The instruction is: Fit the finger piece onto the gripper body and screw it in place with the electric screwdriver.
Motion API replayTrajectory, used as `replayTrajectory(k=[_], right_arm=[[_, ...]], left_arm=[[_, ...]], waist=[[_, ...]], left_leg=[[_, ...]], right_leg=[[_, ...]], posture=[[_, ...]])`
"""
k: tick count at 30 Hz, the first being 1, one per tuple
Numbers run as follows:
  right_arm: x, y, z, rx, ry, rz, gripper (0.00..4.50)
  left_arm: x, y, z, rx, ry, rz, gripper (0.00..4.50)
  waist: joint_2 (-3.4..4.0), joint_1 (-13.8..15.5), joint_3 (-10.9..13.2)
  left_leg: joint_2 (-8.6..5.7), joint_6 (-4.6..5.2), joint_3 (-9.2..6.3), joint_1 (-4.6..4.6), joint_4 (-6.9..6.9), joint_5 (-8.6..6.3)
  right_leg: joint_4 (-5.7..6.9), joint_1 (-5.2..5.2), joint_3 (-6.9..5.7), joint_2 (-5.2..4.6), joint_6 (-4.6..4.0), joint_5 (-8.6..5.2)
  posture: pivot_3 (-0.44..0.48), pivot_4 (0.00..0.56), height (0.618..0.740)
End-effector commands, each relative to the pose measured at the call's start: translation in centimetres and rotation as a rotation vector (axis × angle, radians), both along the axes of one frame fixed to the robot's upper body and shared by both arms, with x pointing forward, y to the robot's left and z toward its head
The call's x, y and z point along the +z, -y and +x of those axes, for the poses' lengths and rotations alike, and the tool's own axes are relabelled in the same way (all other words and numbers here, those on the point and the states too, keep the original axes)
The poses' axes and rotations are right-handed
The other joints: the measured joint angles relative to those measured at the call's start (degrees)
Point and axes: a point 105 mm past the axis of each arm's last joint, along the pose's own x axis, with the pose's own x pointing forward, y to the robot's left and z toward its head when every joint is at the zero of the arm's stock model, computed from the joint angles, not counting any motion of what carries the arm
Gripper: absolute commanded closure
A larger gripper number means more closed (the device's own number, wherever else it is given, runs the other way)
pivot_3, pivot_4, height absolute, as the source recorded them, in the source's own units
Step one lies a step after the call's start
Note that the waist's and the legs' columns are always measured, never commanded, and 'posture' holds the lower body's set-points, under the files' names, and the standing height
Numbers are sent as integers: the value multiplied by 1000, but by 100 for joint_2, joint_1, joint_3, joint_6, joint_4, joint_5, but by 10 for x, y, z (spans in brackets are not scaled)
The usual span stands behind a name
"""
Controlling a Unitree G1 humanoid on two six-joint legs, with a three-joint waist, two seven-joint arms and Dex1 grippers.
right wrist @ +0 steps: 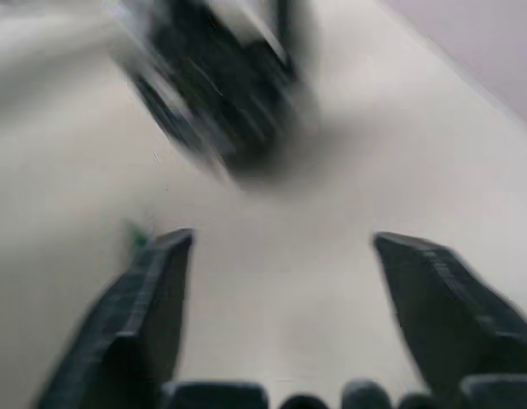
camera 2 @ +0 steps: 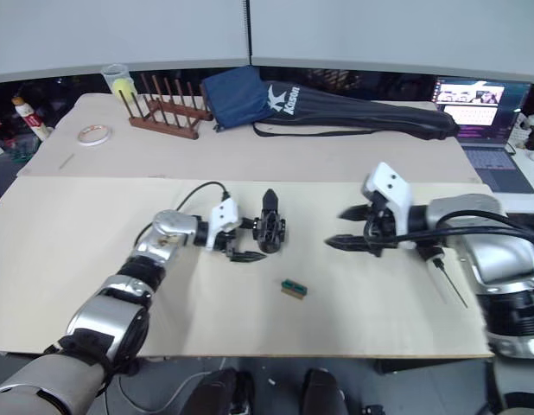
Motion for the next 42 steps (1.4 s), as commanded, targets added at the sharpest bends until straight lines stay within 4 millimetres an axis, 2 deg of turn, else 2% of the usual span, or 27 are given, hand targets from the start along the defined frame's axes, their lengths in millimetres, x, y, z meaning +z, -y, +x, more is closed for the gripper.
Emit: replayTrajectory(k=[1, 4, 6, 13, 15, 18, 21, 25, 26, 27, 29, 31, 34, 38, 40, 42], right_arm=[[12, 40, 1, -181, -8, -80, 33], [-3, 80, -4, -385, -114, -148, 33], [-11, 96, -4, -474, -159, -168, 33], [-32, 107, 19, -568, -243, -125, 33], [-38, 110, 25, -572, -245, -136, 33], [-51, 118, 28, -581, -273, -166, 33], [-57, 121, 29, -532, -267, -190, 907], [-40, 104, 35, -306, -156, -194, 2217], [-32, 95, 26, -150, -128, -224, 2500], [-28, 89, 15, -12, -125, -261, 2527], [-26, 83, 0, 142, -134, -311, 2527], [-22, 88, -2, 58, -175, -255, 2527], [-38, 80, -23, 274, -208, -360, 2528], [-50, 75, -25, 313, -189, -423, 2529], [-52, 81, -23, 279, -195, -507, 1477], [-49, 89, -23, 229, -216, -591, 834]], left_arm=[[38, -20, -25, -68, 15, -63, 0], [63, -32, -66, -143, -18, -41, 0], [77, -31, -86, -180, -16, -23, 0], [117, -12, -130, -284, -25, -59, 0], [122, -8, -137, -303, -22, -59, 0], [121, -5, -136, -295, 19, -37, 0], [124, -2, -136, -296, 35, -43, 0], [129, 1, -139, -312, 49, -44, 0], [130, 1, -140, -323, 52, -37, 0], [130, 1, -142, -332, 54, -29, 0], [129, 1, -143, -341, 56, -20, 0], [128, 1, -143, -352, 80, -1, 0], [128, 3, -142, -376, 93, 2, 0], [126, 6, -144, -405, 95, 4, 0], [126, 8, -145, -417, 96, 2, 0], [126, 9, -146, -425, 96, 3, 0]], waist=[[1, -51, 2], [-1, -21, 6], [2, 16, 7], [16, 28, 16], [16, 25, 16], [16, 30, 16], [16, 39, 17], [17, 22, 17], [19, 25, 19], [25, 35, 23], [45, 60, 33], [45, 41, 34], [45, 49, 34], [45, 50, 34], [48, 25, 35], [48, 25, 35]], left_leg=[[1, -3, 2, 0, -2, 2], [4, -16, 5, -1, -8, 10], [6, -16, 4, 1, -4, 10], [0, -15, 1, -1, -4, 9], [0, -23, 1, -1, -5, 15], [-2, -29, 1, 0, -6, 20], [-4, -29, 0, 1, -4, 21], [-4, -28, 0, 7, -3, 21], [-4, -28, 0, 7, -3, 21], [-3, -30, 0, 7, -5, 22], [-4, -30, -1, 7, -10, 22], [-4, -30, 1, 7, -8, 22], [-5, -30, 4, 7, 4, 22], [-2, -30, -2, 28, 3, 21], [-2, -30, 0, 29, 4, 21], [-1, -30, 0, 33, 3, 22]], right_leg=[[0, -6, 4, 0, -2, 0], [5, -12, 7, 4, -6, -2], [6, -6, 8, 6, -6, -2], [1, -5, 14, 11, -2, -4], [4, -4, 15, 18, -1, -4], [4, -3, 13, 22, 2, -7], [4, 4, 11, 22, 4, -7], [3, 12, 12, 22, 8, -8], [3, 10, 11, 22, 8, -8], [2, 10, 11, 23, 9, -9], [3, 8, 11, 22, 16, -15], [1, 9, 12, 23, 17, -16], [4, 13, 15, 22, 17, -14], [1, 36, 9, 22, 17, -17], [4, 34, 14, 22, 17, -17], [8, 34, 15, 23, 14, -18]], posture=[[0, 150, 730], [0, 150, 730], [0, 150, 730], [0, 150, 730], [0, 150, 730], [0, 150, 730], [0, 150, 730], [0, 150, 730], [0, 150, 730], [0, 150, 730], [0, 150, 730], [0, 150, 730], [0, 150, 730], [0, 150, 730], [0, 150, 730], [0, 150, 730]])
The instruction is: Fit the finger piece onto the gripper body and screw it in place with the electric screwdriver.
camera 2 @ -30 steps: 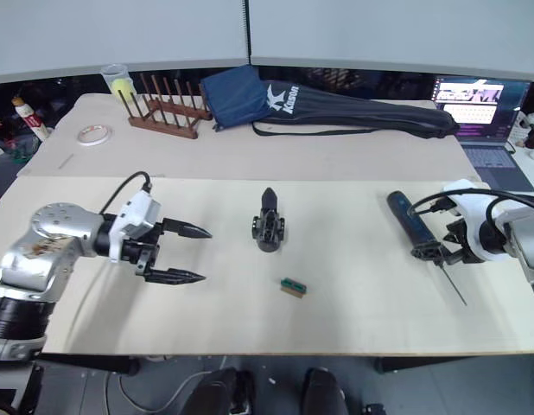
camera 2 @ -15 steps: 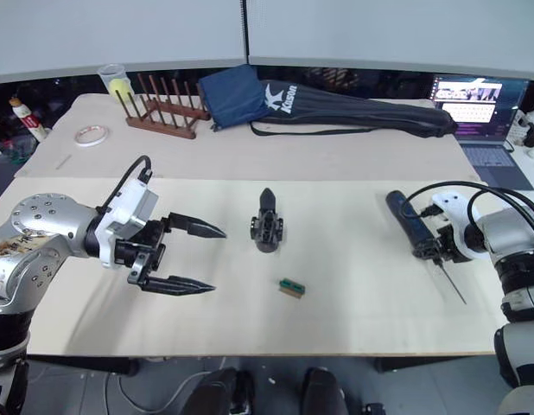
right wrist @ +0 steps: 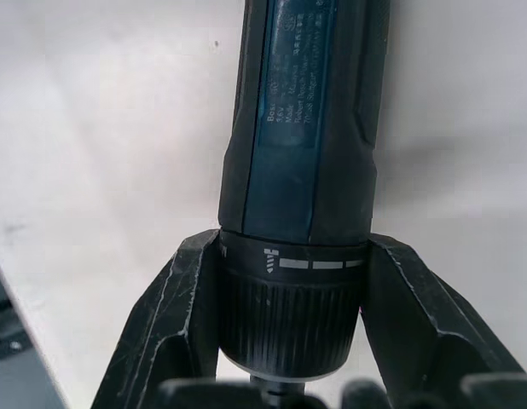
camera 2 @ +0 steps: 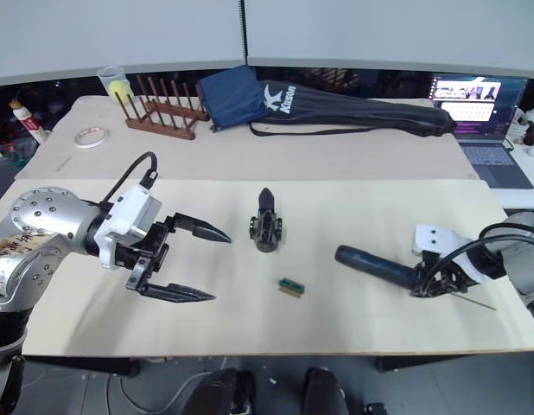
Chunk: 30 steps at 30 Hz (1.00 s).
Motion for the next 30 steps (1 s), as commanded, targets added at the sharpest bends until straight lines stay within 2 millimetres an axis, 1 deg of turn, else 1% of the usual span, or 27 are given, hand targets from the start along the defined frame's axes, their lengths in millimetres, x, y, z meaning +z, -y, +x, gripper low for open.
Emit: replayTrajectory(k=[1, 2, 3, 6, 9, 12, 17, 20, 21, 25, 28, 30], right_arm=[[22, 11, 4, -71, 49, -142, 431], [25, 6, 4, -104, 37, -119, 155], [27, 3, 5, -127, 31, -104, 18], [27, 2, 6, -194, -28, -87, 18], [19, 1, 3, -257, -121, -78, 18], [13, -1, 7, -287, -139, -79, 18], [-10, -2, 8, -268, -174, -123, 18], [-15, -6, 6, -246, -183, -121, 829], [-14, -7, 6, -241, -181, -116, 1203], [-4, -9, 8, -154, -125, -119, 2522], [16, -8, 10, -34, -15, -146, 2533], [41, -5, 18, 60, 146, -197, 2533]], left_arm=[[7, 5, -5, -43, 45, -3, 0], [7, 5, -5, -46, 44, -4, 0], [8, 6, -5, -48, 43, -5, 0], [6, 6, -6, -50, 42, -3, 0], [4, 6, -6, -48, 41, -3, 0], [4, 6, -6, -46, 41, -4, 0], [2, 7, -6, -40, 46, -6, 0], [1, 6, -7, -30, 45, -6, 0], [0, 6, -7, -26, 43, -6, 0], [-6, 5, -5, -23, 30, 1, 0], [-11, 4, -5, -33, 9, 9, 0], [-17, 3, -4, -36, -8, 19, 0]], waist=[[0, 5, 0], [0, 6, 0], [0, 6, 0], [0, 6, 0], [0, 16, 0], [0, 25, 0], [-2, 21, -1], [-10, 22, -3], [-11, 22, -3], [-12, 13, -3], [-10, 13, -2], [-4, 12, 1]], left_leg=[[0, -1, 0, 0, -1, 0], [0, -1, 0, 0, -1, 0], [1, -1, -1, 0, -1, 0], [0, 0, -2, 1, 1, 0], [-1, 0, -3, 2, 0, 0], [-3, 2, -4, 2, 0, -1], [-3, 1, -4, 2, 1, -1], [-2, 1, -7, 8, 3, -1], [-2, 1, -7, 11, 3, -1], [-2, 1, -7, 16, 2, -1], [-3, 1, -4, 16, -1, -1], [-3, 1, -2, 15, -3, -1]], right_leg=[[0, 0, -1, 0, -1, -1], [1, -1, -1, 0, -2, -1], [0, -1, -1, 0, -2, -2], [-1, 2, -2, 0, -3, -1], [-3, 4, -3, 0, -3, -1], [-4, 5, -4, -1, -3, -1], [-3, 7, -5, -1, -3, -1], [-4, 17, -8, 0, -3, -1], [-4, 20, -8, -1, -2, -1], [-4, 22, -7, 0, -3, -1], [-3, 20, -5, -1, -2, -2], [-2, 15, -3, -1, -2, -2]], posture=[[0, 150, 730], [0, 150, 730], [0, 150, 730], [0, 150, 730], [0, 150, 730], [0, 150, 730], [0, 150, 730], [0, 150, 730], [0, 150, 730], [0, 150, 730], [0, 150, 730], [0, 150, 730]])
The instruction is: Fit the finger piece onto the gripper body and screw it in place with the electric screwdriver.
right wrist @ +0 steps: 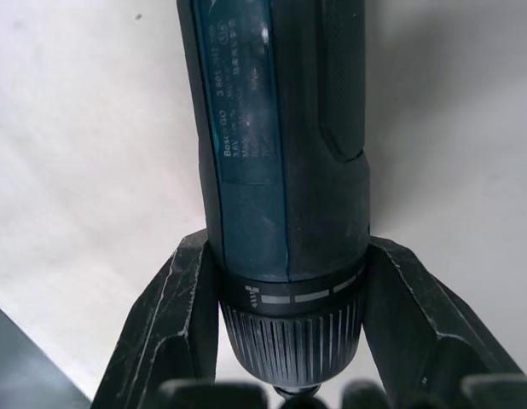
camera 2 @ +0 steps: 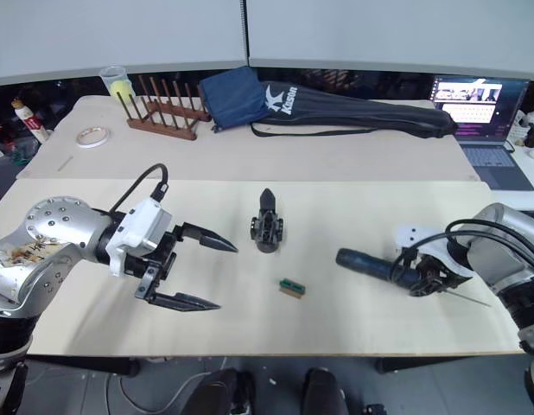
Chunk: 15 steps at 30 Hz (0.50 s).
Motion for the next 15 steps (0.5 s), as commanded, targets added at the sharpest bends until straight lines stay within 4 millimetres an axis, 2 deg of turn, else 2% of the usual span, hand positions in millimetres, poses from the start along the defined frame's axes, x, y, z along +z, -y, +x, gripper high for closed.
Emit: replayTrajectory(k=[1, 2, 3, 6, 9, 11, 15], right_arm=[[56, 2, 14, 163, 281, -45, 2533], [62, 1, 14, 174, 310, -38, 2534], [75, -8, 13, 131, 372, 75, 2535], [117, -47, 0, 47, 527, 512, 2542], [142, -77, -21, 0, 636, 864, 2544], [146, -94, -36, -63, 699, 1107, 2545], [130, -127, -57, -102, 740, 1324, 2546]], left_arm=[[-4, -1, 0, -17, 4, 15, 0], [-5, -3, 0, -17, -5, 17, 0], [-5, -2, 0, -11, -41, 8, 0], [-10, 0, 3, -7, -84, 1, 0], [-17, -4, 11, 9, -90, 13, 0], [-26, -8, 13, -5, -74, 39, 0], [-35, -5, 23, 26, -86, 6, 0]], waist=[[10, 0, 6], [13, 0, 8], [13, -2, 8], [12, 8, 8], [11, 22, 8], [7, 75, 6], [7, 196, 6]], left_leg=[[0, 0, 2, 0, 0, 0], [-1, 0, 3, 0, 0, 0], [0, 0, 4, 0, 0, 0], [5, -2, 1, 0, -3, 1], [9, -6, -4, 2, -3, 4], [10, -9, -14, 3, -5, 5], [4, 4, -17, 1, -4, -5]], right_leg=[[1, -1, 2, 0, 0, 0], [1, -2, 3, -1, 1, 0], [1, -2, 3, -1, 1, -1], [2, 0, 0, 1, -2, 0], [5, 2, 0, 7, -6, 2], [3, 7, -9, 10, -9, 4], [-1, 11, -16, -1, -12, 5]], posture=[[0, 150, 730], [0, 150, 730], [0, 150, 730], [0, 150, 730], [0, 150, 730], [0, 150, 730], [0, 150, 730]])
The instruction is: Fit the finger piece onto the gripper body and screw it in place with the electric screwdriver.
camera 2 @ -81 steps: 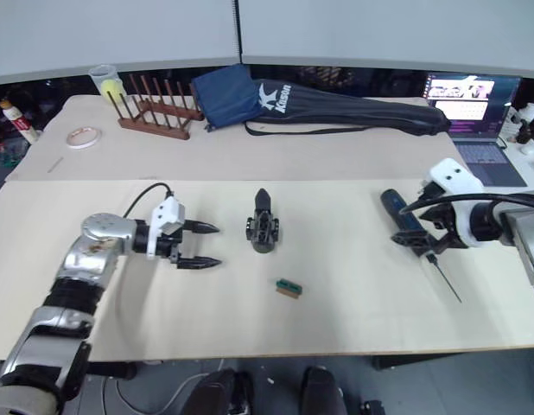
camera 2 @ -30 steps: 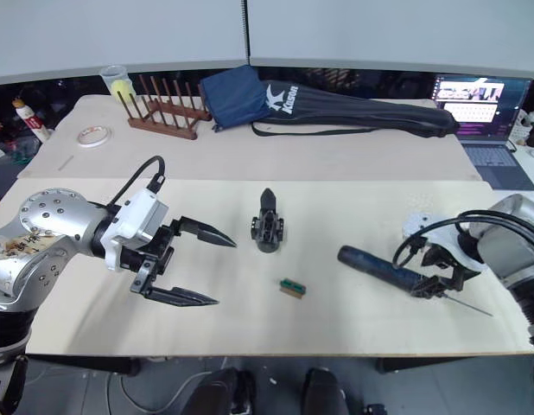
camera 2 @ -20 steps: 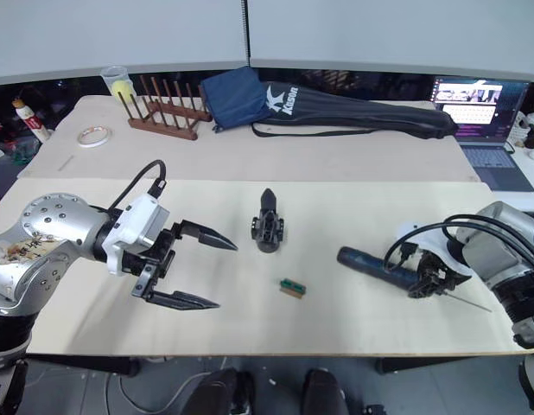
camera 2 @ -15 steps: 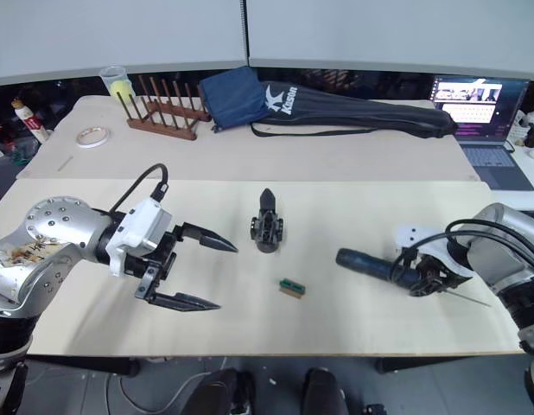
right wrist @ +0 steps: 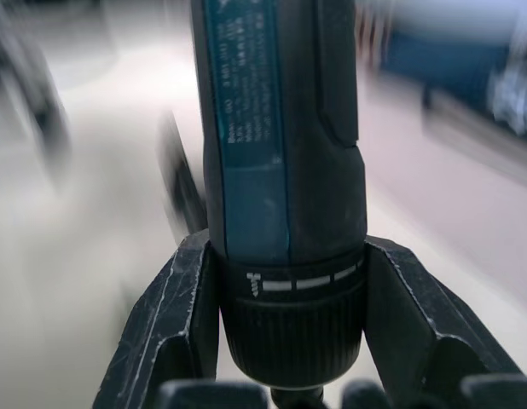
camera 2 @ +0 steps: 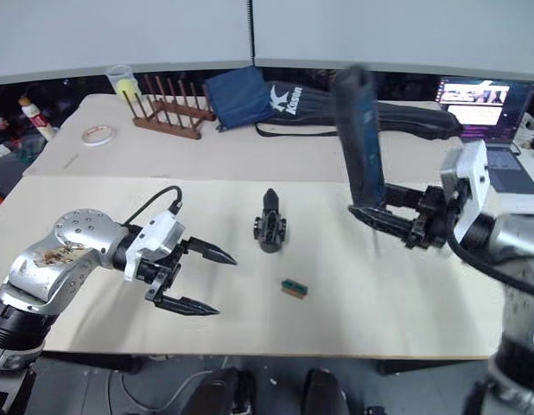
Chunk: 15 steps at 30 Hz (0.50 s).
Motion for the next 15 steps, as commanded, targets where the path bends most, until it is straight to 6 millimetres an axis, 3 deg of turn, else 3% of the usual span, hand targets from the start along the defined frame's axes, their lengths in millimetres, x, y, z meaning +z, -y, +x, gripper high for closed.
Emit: replayTrajectory(k=[1, 7, 12, 15], right_arm=[[3, -23, -20, -11, 92, 129, 2546], [-12, -54, -28, 29, 143, 219, 2546], [-14, -63, -27, 9, 192, 253, 2546], [-26, -68, -29, 20, 180, 243, 2546]], left_arm=[[-3, 7, 6, 9, 27, -36, 0], [-15, 14, 17, 22, 62, -57, 0], [-18, 14, 17, 35, 54, -70, 0], [-20, 16, 16, 31, 56, -67, 0]], waist=[[0, 36, 0], [1, -47, 0], [1, -84, 0], [0, -84, 0]], left_leg=[[-2, 6, 1, -3, 2, -4], [-17, 14, 5, -13, 5, -8], [-13, 4, 3, -11, 3, -1], [-11, 3, 2, -10, 2, 0]], right_leg=[[-1, 0, 2, -2, 1, 0], [0, -8, 15, -1, 11, 4], [3, -11, 16, 9, 10, 3], [1, -10, 16, 9, 9, 2]], posture=[[0, 150, 730], [0, 150, 730], [0, 150, 730], [0, 150, 730]])
